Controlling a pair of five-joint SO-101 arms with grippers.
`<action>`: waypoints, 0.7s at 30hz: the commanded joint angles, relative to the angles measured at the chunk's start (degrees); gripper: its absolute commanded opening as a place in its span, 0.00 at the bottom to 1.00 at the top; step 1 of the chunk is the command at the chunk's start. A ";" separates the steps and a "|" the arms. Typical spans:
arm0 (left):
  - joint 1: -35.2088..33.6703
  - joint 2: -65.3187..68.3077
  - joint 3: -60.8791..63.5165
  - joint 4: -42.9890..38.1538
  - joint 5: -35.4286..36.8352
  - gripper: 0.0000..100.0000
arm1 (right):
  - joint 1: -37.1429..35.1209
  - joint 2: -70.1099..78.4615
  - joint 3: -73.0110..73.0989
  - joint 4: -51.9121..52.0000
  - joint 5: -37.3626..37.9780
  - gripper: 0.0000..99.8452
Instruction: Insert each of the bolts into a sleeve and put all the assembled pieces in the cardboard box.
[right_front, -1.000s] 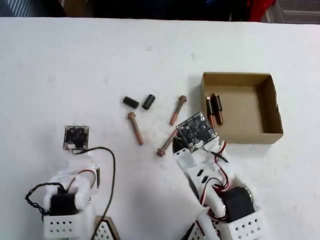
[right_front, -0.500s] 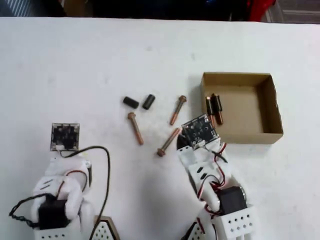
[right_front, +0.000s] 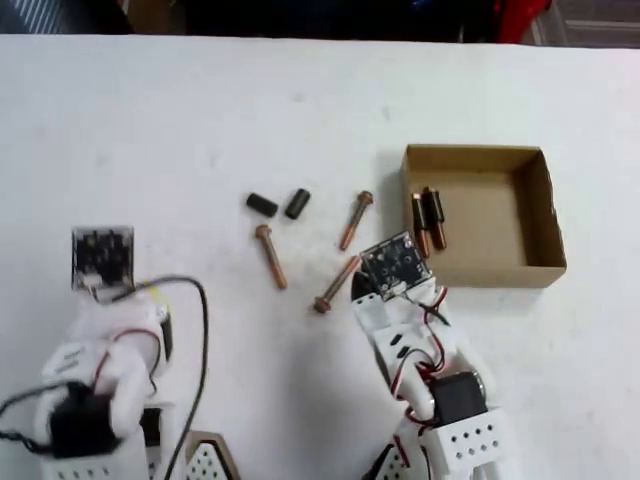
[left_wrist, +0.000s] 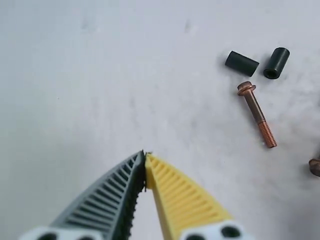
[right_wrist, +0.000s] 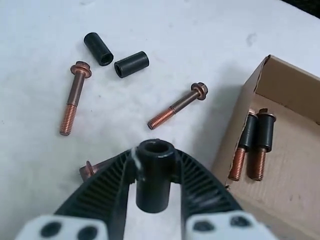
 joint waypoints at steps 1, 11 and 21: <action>-0.22 14.02 -10.02 0.09 2.81 0.02 | 0.31 -0.66 -0.70 -1.54 -0.53 0.02; 2.95 38.81 -23.56 0.26 9.32 0.02 | 0.31 -0.66 -0.62 -1.36 -0.53 0.02; 21.23 52.09 -30.68 -0.18 21.54 0.02 | 0.31 -0.66 1.93 -3.38 -0.53 0.02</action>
